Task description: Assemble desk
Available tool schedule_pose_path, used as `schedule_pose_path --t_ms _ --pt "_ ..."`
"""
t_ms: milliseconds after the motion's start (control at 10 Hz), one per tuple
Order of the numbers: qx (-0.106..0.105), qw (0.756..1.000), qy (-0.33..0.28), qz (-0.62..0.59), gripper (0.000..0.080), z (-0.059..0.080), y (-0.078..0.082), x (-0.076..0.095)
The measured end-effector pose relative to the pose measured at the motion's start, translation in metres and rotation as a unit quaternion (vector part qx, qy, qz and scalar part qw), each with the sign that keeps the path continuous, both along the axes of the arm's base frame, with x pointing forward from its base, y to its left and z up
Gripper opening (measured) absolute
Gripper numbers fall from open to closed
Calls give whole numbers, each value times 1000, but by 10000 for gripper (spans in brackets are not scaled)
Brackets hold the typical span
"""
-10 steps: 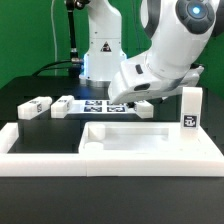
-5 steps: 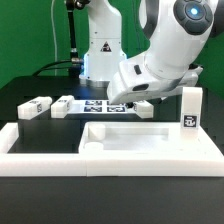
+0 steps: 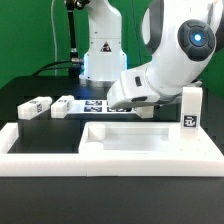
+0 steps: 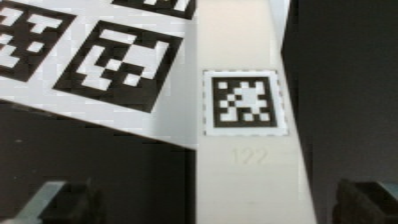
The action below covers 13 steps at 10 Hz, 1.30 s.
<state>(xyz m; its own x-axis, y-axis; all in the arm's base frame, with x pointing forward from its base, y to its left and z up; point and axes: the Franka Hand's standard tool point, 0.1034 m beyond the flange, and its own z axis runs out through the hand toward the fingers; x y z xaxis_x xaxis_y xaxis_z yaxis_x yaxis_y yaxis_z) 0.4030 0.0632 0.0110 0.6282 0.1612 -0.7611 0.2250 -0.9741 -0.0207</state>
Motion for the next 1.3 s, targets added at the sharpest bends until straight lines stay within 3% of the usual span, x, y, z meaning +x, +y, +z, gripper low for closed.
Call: schedule_pose_path --t_ms 700,900,1300 --pt "-10 1000 18 -9 637 1 -2 -3" --pt "-10 1000 18 -10 283 1 -3 -3" --pt "-10 1000 18 -11 287 1 -3 -3"
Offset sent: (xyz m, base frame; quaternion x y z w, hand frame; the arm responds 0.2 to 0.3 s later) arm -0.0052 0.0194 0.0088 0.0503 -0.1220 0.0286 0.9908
